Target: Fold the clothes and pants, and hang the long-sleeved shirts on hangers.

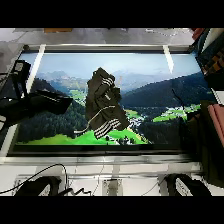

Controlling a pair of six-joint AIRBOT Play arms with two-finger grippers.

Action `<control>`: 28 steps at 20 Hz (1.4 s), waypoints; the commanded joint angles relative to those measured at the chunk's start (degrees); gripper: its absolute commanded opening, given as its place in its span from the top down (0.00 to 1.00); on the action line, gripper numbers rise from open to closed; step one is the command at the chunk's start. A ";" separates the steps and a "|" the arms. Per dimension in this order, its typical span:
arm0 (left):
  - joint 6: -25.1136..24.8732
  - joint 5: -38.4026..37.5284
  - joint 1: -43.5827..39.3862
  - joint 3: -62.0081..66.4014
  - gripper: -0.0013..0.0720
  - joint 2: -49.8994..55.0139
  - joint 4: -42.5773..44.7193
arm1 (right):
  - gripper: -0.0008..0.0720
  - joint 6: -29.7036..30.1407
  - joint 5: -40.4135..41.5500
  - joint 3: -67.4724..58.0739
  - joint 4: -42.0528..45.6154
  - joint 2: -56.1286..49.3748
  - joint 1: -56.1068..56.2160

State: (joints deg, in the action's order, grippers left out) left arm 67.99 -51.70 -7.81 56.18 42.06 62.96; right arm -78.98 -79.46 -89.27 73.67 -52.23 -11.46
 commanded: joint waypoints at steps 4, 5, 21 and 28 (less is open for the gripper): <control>-0.02 0.00 0.07 -0.02 0.04 -0.02 0.02 | 0.96 -0.02 0.00 0.00 0.00 0.04 0.07; -0.02 0.00 0.07 -0.02 0.04 -0.02 0.02 | 0.96 -0.02 0.00 0.00 0.00 0.04 0.07; 0.00 0.02 -0.02 -0.02 0.04 0.15 -0.66 | 0.96 0.57 14.10 0.00 -0.24 0.04 0.07; 0.00 0.04 0.04 -0.02 0.04 0.44 -0.57 | 0.96 0.37 20.39 0.00 -2.38 0.09 0.07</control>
State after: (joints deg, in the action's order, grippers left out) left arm 67.99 -51.68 -7.81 56.18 42.28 62.48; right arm -78.56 -62.48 -89.27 72.79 -52.18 -11.46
